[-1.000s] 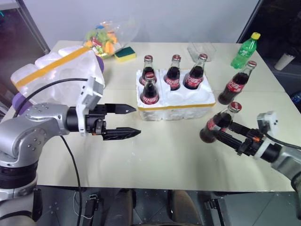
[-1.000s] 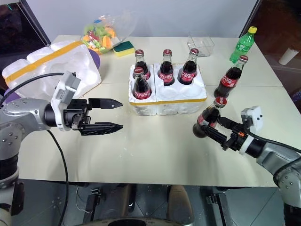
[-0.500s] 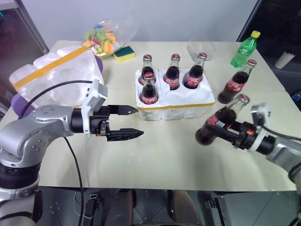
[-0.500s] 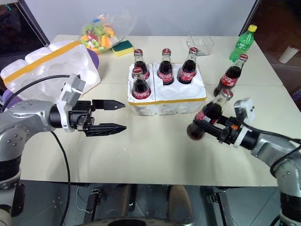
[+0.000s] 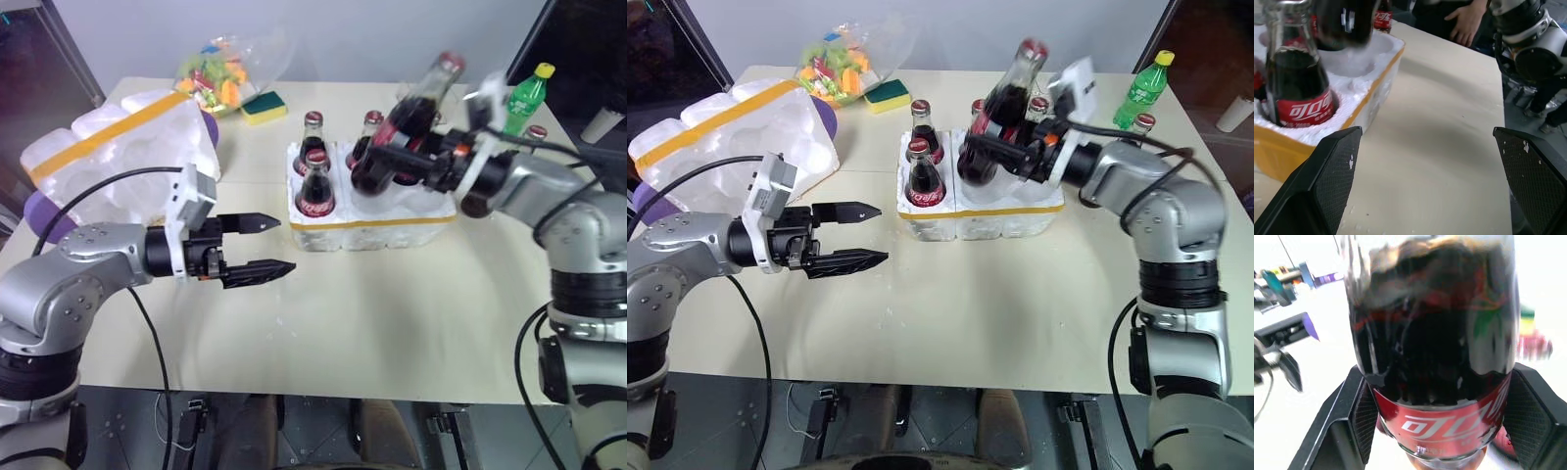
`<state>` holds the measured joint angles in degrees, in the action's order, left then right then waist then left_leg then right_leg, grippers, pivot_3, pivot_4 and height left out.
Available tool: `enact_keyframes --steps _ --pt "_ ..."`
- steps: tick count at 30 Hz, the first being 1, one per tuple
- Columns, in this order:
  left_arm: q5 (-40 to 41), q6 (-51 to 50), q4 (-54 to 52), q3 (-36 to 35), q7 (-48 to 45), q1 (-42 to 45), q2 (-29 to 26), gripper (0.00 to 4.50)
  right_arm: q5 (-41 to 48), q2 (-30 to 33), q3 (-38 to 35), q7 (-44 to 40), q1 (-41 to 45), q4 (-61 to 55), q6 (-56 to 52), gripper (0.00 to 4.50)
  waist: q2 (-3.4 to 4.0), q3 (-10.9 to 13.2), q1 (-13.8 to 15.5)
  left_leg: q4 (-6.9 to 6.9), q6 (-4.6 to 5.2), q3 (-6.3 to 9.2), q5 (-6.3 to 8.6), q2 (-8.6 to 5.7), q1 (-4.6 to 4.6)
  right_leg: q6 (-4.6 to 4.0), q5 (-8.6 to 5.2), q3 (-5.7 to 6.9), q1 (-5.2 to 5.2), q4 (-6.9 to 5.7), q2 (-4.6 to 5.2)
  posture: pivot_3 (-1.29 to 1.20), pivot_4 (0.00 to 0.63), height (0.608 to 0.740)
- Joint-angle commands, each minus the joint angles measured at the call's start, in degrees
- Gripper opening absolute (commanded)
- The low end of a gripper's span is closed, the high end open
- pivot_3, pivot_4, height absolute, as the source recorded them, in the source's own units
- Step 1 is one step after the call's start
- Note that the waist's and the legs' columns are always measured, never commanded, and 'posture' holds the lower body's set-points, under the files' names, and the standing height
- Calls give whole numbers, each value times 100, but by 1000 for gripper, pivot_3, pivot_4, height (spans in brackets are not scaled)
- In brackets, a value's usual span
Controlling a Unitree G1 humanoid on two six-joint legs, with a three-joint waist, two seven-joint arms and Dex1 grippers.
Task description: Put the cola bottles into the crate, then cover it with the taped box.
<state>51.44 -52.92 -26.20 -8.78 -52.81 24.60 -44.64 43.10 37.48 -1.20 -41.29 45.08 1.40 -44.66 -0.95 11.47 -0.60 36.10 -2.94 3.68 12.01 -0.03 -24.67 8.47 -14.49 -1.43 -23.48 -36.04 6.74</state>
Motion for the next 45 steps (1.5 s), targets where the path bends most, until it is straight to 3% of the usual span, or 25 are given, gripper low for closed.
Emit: enact_keyframes --steps 1,13,14,16,23,27,32,38,45 --pt "166 129 -274 -243 97 -24 -41 4500 -568 10 214 -405 167 14 573 2836 1 1 -24 -2 0 0 0 0 0 0 0 0 -3 -1 0 0 150 739" --pt "185 197 -238 -136 212 51 -32 4500 -1658 -504 651 -441 81 846 733 2836 3 2 -39 -2 -4 2 -3 2 19 0 0 -1 8 -10 -5 0 150 739" --pt "171 214 -221 -103 207 75 -22 4500 -1727 -551 643 -395 93 885 723 3876 2 1 -47 -3 -4 2 -3 2 20 0 0 0 8 -11 -5 0 150 739" --pt "151 244 -174 -45 187 131 -3 4500 -1817 -614 589 -296 103 894 701 4432 1 0 -58 -2 -4 2 -3 2 27 0 0 0 13 -12 -5 0 150 739" --pt "101 359 8 146 92 306 35 4500 -1522 -87 -519 237 -300 -432 118 4432 2 0 9 1 -5 4 -4 2 27 -1 0 0 18 -11 -5 0 150 739" --pt "142 359 20 145 100 318 67 4500 -1154 515 -1590 498 -884 -1312 -496 4432 1 0 38 -1 -4 4 -3 1 21 -1 0 1 18 -4 -4 0 150 739" --pt "140 371 56 172 117 337 126 4500 -1387 913 -2250 989 -1740 -1724 -763 4432 1 -2 -56 -2 -4 3 -3 3 33 -7 -4 -1 23 -8 -5 0 150 739" --pt "97 390 100 262 153 442 238 4500 -2041 648 -1969 1757 -1646 -688 -322 4432 3 -3 -60 7 -3 -5 -4 3 35 -18 -10 -8 24 -9 -5 0 150 739" --pt "111 383 55 216 197 479 209 4500 -2498 394 -1661 1872 -910 1164 560 4432 5 -2 -43 2 -3 -5 -4 2 32 -2 -1 -8 23 -7 -5 0 150 739"
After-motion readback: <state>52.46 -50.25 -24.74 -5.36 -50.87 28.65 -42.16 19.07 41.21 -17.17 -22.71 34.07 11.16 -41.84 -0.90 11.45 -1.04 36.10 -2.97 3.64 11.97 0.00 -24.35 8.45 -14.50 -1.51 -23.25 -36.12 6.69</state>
